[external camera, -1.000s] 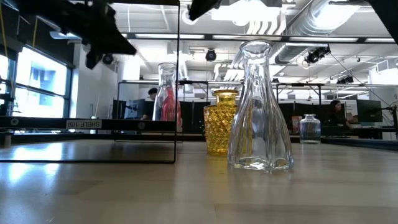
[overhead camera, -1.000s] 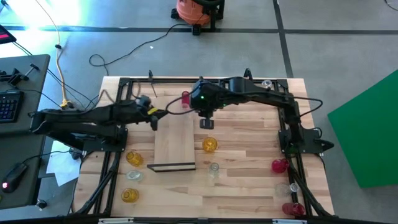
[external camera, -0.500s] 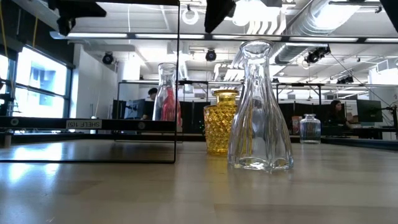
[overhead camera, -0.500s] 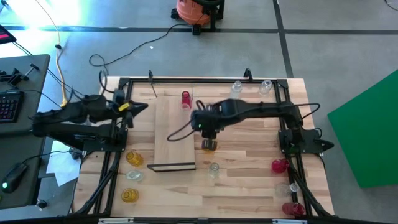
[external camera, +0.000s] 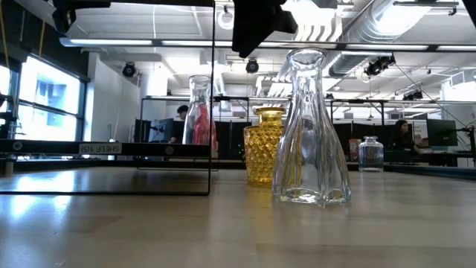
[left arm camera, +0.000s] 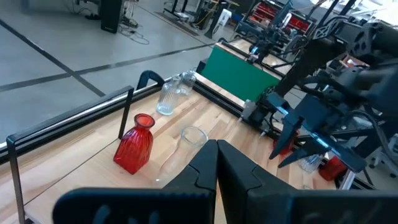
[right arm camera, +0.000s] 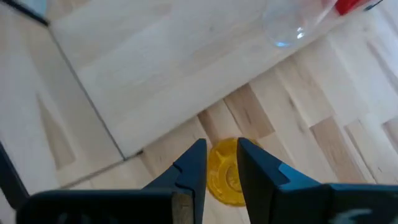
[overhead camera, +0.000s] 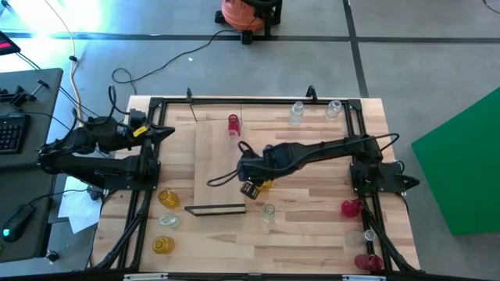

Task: Sort vases onto shelf
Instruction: Put the top right yellow vase on the shelf

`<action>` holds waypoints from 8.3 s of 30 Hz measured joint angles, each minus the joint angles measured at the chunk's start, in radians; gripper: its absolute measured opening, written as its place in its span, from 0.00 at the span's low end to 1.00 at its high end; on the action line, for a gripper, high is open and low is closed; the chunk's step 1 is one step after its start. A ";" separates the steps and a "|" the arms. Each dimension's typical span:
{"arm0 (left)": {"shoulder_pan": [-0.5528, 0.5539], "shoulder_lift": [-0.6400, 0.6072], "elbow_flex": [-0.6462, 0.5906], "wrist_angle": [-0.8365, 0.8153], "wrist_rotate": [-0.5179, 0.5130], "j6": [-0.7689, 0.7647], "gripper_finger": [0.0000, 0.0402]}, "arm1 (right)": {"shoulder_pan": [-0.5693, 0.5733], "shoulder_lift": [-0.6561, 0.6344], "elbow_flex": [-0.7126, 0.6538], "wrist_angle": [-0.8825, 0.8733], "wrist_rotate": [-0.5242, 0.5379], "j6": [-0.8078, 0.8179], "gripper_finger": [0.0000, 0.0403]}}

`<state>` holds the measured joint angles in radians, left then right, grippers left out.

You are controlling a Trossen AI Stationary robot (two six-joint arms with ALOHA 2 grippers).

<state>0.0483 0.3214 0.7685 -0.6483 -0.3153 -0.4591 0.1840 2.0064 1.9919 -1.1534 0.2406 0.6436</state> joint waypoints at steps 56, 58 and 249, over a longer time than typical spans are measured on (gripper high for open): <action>0.000 0.001 -0.001 0.001 0.001 -0.001 0.00 | 0.012 0.003 -0.001 -0.122 -0.075 -0.041 0.18; 0.000 0.001 -0.001 0.007 0.001 -0.001 0.00 | 0.000 0.003 -0.030 -0.076 -0.094 -0.042 0.18; -0.098 0.782 -0.002 0.152 0.384 -0.194 0.00 | -0.212 0.156 0.075 0.172 -0.365 -0.750 0.07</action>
<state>-0.0498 1.1037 0.7666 -0.4960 0.0691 -0.6529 -0.0284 2.1620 2.0666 -0.9817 -0.1242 -0.1059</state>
